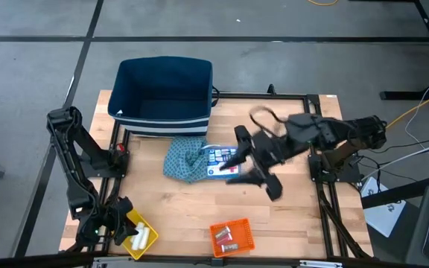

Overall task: Pick & Place Medicine items
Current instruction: Put the blue patient gown into the blue and white bin

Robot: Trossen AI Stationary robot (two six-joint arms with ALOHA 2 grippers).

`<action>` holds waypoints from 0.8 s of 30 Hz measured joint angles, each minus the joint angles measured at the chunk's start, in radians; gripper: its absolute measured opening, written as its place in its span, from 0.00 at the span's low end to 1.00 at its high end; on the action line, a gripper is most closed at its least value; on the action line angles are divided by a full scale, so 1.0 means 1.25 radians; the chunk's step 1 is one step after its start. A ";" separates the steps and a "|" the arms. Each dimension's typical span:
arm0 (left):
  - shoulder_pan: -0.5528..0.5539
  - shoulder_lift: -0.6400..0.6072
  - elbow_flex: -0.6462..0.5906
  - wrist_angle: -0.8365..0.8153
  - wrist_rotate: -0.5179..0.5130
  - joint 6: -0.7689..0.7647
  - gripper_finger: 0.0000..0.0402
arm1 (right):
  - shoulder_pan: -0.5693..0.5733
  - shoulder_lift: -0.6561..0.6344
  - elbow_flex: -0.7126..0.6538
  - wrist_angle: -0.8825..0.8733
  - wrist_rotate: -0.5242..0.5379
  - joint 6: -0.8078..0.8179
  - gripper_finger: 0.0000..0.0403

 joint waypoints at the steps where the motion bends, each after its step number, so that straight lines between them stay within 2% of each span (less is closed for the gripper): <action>1: 0.000 0.000 0.000 0.000 0.000 -0.004 0.40 | 0.006 -0.001 0.000 -0.002 -0.001 -0.070 0.44; 4: 0.000 0.000 0.000 0.001 -0.001 -0.019 0.40 | 0.012 0.001 -0.001 -0.012 -0.008 -0.164 0.44; 8: 0.000 0.000 0.000 0.007 -0.013 -0.020 0.40 | 0.004 0.000 0.000 0.087 0.030 -0.141 0.44; 10: 0.000 0.000 0.000 0.006 -0.013 -0.020 0.40 | -0.006 -0.005 0.000 0.098 0.018 -0.106 0.44; 13: 0.000 0.000 0.000 0.007 -0.013 -0.025 0.40 | -0.021 -0.009 0.000 0.091 -0.075 -0.126 0.44; 15: 0.000 0.000 0.000 0.008 -0.013 -0.026 0.40 | -0.022 -0.015 0.000 0.070 -0.074 -0.146 0.44; 18: 0.000 0.000 0.000 0.020 -0.017 -0.026 0.40 | -0.024 -0.028 -0.007 0.005 -0.025 -0.160 0.44; 21: 0.000 0.000 0.000 0.024 -0.036 -0.026 0.40 | -0.040 -0.090 -0.108 0.047 0.002 -0.170 0.44; 24: 0.000 0.000 0.000 0.024 -0.050 -0.026 0.40 | -0.056 -0.209 -0.329 0.279 -0.008 -0.165 0.44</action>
